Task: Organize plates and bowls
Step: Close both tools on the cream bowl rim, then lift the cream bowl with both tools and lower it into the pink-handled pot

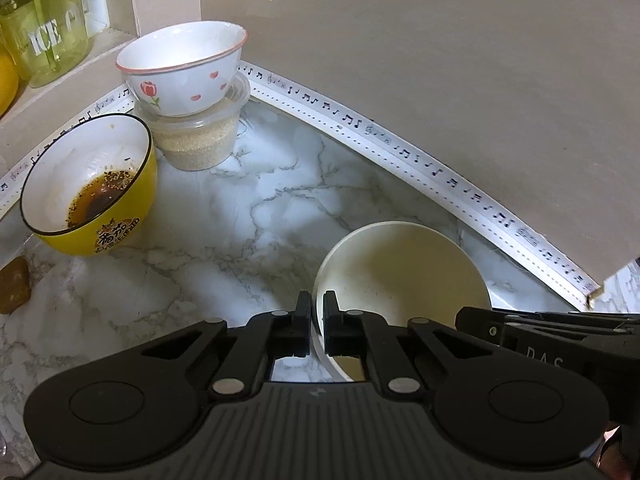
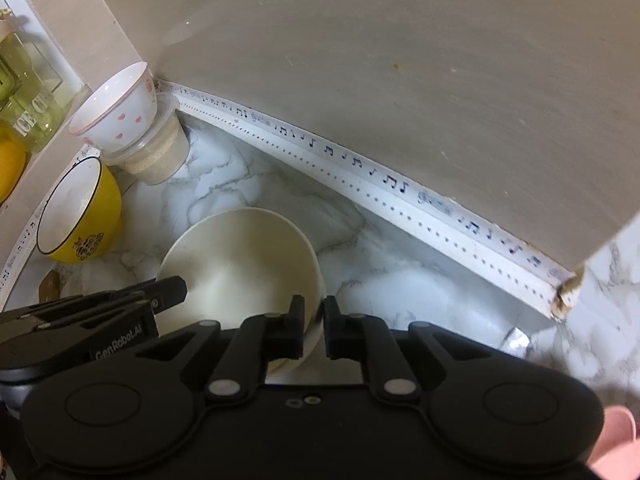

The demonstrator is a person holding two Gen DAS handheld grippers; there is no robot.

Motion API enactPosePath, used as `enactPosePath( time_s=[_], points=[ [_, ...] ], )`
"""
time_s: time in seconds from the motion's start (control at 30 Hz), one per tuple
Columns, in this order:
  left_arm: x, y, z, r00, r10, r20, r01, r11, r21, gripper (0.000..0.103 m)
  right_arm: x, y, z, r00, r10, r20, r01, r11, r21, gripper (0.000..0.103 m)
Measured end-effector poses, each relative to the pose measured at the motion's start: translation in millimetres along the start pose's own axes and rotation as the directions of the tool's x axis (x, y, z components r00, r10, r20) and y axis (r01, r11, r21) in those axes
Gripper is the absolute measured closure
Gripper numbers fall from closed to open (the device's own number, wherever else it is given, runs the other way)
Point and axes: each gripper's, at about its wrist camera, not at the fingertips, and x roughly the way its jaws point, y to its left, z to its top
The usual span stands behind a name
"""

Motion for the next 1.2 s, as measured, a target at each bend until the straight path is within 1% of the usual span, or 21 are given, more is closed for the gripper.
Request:
enactPosePath(
  time_s=[0.27, 0.43, 0.63, 0.83, 1.0, 1.2],
  points=[
    [-35.3, -11.4, -16.7, 1.000, -0.001, 0.009, 0.000, 1.000, 0.028, 0.098, -35.6, -1.6, -12.4, 1.000, -0.002, 0.025, 0.002, 1.000, 0.002, 0.094],
    [-66.1, -24.9, -25.6, 0.999, -0.002, 0.034, 0.000, 0.999, 0.050, 0.098, -64.3, -3.2, -24.1, 0.999, -0.009, 0.048, 0.009, 1.000, 0.002, 0.094],
    [-99.8, -41.1, -41.4, 0.999, 0.008, 0.042, -0.011, 0.996, 0.088, 0.098, -95.4, -5.3, -41.1, 0.998, -0.006, 0.070, 0.006, 1.000, -0.008, 0.094],
    [-133.1, -48.3, -62.6, 0.999, 0.012, 0.049, -0.018, 0.993, 0.117, 0.098, -125.5, -4.7, -65.4, 0.997, 0.003, 0.083, -0.002, 1.000, -0.020, 0.095],
    [-150.5, -51.3, -81.8, 0.999, 0.021, 0.048, -0.027, 0.993, 0.119, 0.098, -140.7, -0.3, -84.6, 0.996, 0.000, 0.090, 0.004, 0.999, -0.039, 0.095],
    [-162.5, -56.4, -104.9, 0.999, 0.031, 0.034, -0.036, 0.990, 0.137, 0.098, -151.4, 0.4, -108.5, 0.997, -0.001, 0.072, 0.005, 0.999, -0.047, 0.095]
  ],
)
